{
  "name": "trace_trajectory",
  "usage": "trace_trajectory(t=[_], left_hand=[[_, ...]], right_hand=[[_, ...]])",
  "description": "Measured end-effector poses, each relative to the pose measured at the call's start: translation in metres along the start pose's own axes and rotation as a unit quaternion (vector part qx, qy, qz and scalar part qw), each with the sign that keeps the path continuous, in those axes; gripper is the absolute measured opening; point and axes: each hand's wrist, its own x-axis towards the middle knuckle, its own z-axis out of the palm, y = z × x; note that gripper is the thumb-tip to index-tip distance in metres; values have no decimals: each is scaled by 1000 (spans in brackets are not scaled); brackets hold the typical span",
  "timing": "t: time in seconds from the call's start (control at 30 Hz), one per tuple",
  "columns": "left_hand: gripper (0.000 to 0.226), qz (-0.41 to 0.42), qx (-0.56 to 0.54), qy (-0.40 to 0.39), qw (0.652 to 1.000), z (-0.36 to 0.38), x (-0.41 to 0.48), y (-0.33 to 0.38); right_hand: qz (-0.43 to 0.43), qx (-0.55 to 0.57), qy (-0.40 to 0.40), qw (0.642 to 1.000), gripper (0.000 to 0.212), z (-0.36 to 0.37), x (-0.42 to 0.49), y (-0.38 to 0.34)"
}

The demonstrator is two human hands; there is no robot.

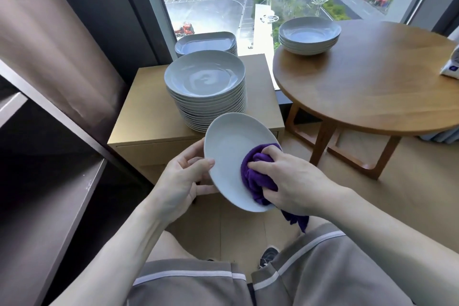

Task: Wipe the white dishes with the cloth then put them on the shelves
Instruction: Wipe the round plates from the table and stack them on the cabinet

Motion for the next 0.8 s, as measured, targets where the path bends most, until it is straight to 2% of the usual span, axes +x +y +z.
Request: trace_trajectory(t=[0.17, 0.3, 0.43, 0.53, 0.67, 0.8], left_hand=[[60, -5, -2, -17, 1000, 3, -1, 0], [55, -20, -9, -68, 997, 9, -3, -8], [58, -24, 9, -112, 993, 14, -2, -15], [65, -29, 31, -103, 994, 18, -1, -19], [71, -26, 28, -64, 997, 15, 1, -17], [73, -10, 14, -35, 999, 5, 3, -8]], right_hand=[[-108, 10, -5, 994, 58, -2, -5, -20], [-116, 62, 57, 990, 55, -7, -5, -27], [-78, 84, 113, 987, 51, -7, -2, -25], [-17, 63, 143, 988, 54, -5, 1, -13], [75, 23, 133, 988, 55, -1, 7, 4], [127, -2, 79, 989, 51, 7, 8, 15]])
